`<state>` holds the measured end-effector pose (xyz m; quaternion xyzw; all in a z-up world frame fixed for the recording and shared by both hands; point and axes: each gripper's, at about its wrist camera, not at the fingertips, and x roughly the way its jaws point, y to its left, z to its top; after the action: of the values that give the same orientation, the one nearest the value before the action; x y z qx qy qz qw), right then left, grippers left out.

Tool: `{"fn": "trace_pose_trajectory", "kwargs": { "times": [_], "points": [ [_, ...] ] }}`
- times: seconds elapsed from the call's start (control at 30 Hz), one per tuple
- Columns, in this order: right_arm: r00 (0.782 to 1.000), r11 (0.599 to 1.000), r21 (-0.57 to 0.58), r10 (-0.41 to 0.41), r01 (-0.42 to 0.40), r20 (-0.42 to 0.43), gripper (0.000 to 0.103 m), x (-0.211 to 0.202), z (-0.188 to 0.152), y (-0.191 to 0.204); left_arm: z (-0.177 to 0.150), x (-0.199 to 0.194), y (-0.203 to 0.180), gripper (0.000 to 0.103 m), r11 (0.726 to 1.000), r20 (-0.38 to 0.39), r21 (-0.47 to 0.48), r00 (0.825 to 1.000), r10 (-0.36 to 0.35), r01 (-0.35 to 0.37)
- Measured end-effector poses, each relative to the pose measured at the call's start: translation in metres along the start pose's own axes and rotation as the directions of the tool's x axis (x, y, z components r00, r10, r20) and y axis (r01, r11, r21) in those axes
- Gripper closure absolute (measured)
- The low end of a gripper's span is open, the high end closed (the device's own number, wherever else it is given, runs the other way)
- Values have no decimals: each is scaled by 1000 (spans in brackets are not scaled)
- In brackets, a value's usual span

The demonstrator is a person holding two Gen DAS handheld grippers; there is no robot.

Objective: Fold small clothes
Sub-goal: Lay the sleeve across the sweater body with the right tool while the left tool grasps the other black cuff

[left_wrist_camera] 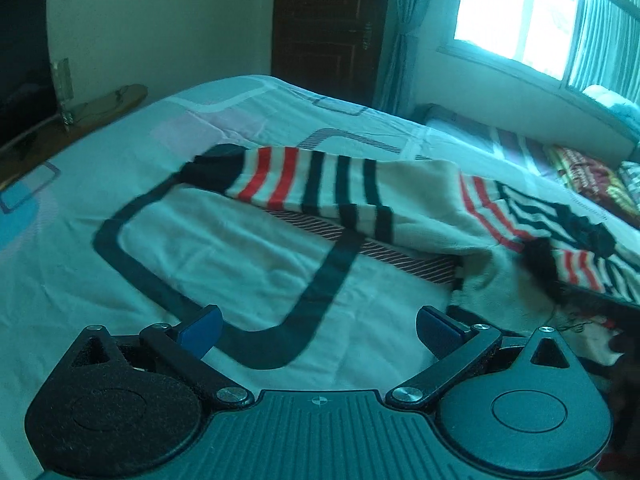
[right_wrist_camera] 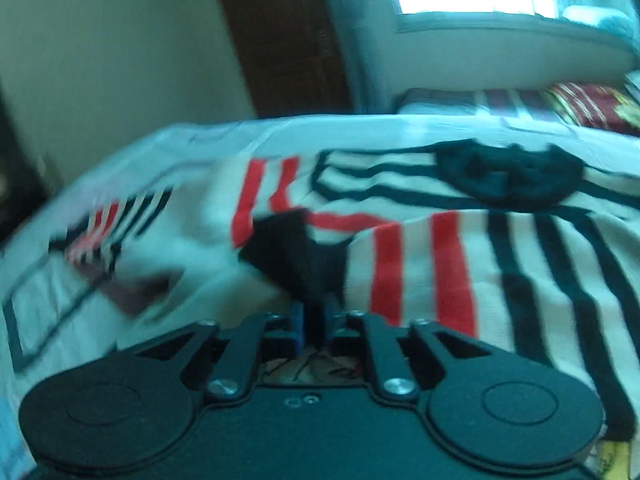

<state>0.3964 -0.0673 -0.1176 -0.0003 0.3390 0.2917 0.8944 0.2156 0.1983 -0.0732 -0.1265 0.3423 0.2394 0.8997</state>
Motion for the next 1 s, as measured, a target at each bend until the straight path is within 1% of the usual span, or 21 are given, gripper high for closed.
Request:
{"fn": "trace_pose_trajectory", "kwargs": {
  "times": [0.03,0.1,0.17,0.2,0.23,0.27,0.33,0.37,0.4,0.43,0.53,0.6,0.63,0.67,0.7,0.73,0.83,0.9,0.93,0.97,1.0],
  "points": [
    [1000,999,-29,19,-19,2,70,-2,1,5,1,1,-4,0,1000,2,-8,1000,-17,17],
    [998,998,-31,47,-46,35,74,-19,2,5,4,6,-17,0,997,9,-21,997,-79,79],
    [997,999,11,30,-31,75,76,-44,2,-8,10,16,-37,0,984,10,-33,985,-174,175],
    [995,999,37,12,-16,95,75,-58,1,-16,13,23,-49,3,973,7,-38,973,-229,229],
    [994,998,69,-8,0,112,75,-71,-1,-25,15,33,-63,28,957,-3,-45,958,-287,287],
    [992,995,99,-31,19,123,73,-83,-1,-34,17,44,-76,44,940,-30,-65,941,-338,336],
    [988,986,157,-79,58,131,73,-109,-8,-54,17,69,-104,44,891,-68,-132,893,-445,434],
    [987,980,188,-89,63,132,73,-121,-11,-64,16,83,-119,44,875,-97,-156,875,-475,458],
    [987,974,219,-94,64,130,73,-133,-15,-74,15,95,-132,44,865,-116,-170,862,-494,472],
    [987,966,252,-100,66,128,73,-143,-18,-81,14,105,-143,44,858,-126,-183,854,-504,480],
    [991,927,373,-82,36,110,71,-172,-36,-112,14,133,-169,44,858,-167,-219,848,-503,466],
    [991,886,464,-65,3,118,68,-185,-52,-133,16,139,-183,44,864,-165,-194,853,-495,464],
    [990,855,518,-58,-17,127,64,-188,-59,-145,18,141,-189,45,870,-163,-173,857,-488,462],
    [989,820,571,-57,-30,133,61,-188,-66,-156,19,143,-195,63,872,-160,-152,859,-486,465],
    [988,783,621,-54,-46,142,61,-190,-72,-167,21,146,-199,87,875,-170,-136,859,-483,465],
    [987,741,668,-51,-66,154,61,-189,-79,-177,24,148,-200,97,875,-183,-132,856,-484,466],
    [976,605,787,-70,-121,204,61,-191,-98,-201,27,142,-202,97,870,-154,-93,856,-494,485],
    [972,525,838,-79,-147,221,64,-188,-108,-215,26,137,-204,97,863,-152,-72,850,-505,500],
    [971,514,845,-88,-147,222,71,-189,-110,-220,25,137,-206,97,860,-160,-66,846,-509,505],
    [971,536,837,-121,-111,206,97,-190,-107,-219,24,137,-205,97,858,-166,-62,843,-512,510],
    [968,570,820,-166,-60,186,96,-192,-104,-218,23,135,-204,97,853,-165,-64,838,-520,517]
  ]
}}
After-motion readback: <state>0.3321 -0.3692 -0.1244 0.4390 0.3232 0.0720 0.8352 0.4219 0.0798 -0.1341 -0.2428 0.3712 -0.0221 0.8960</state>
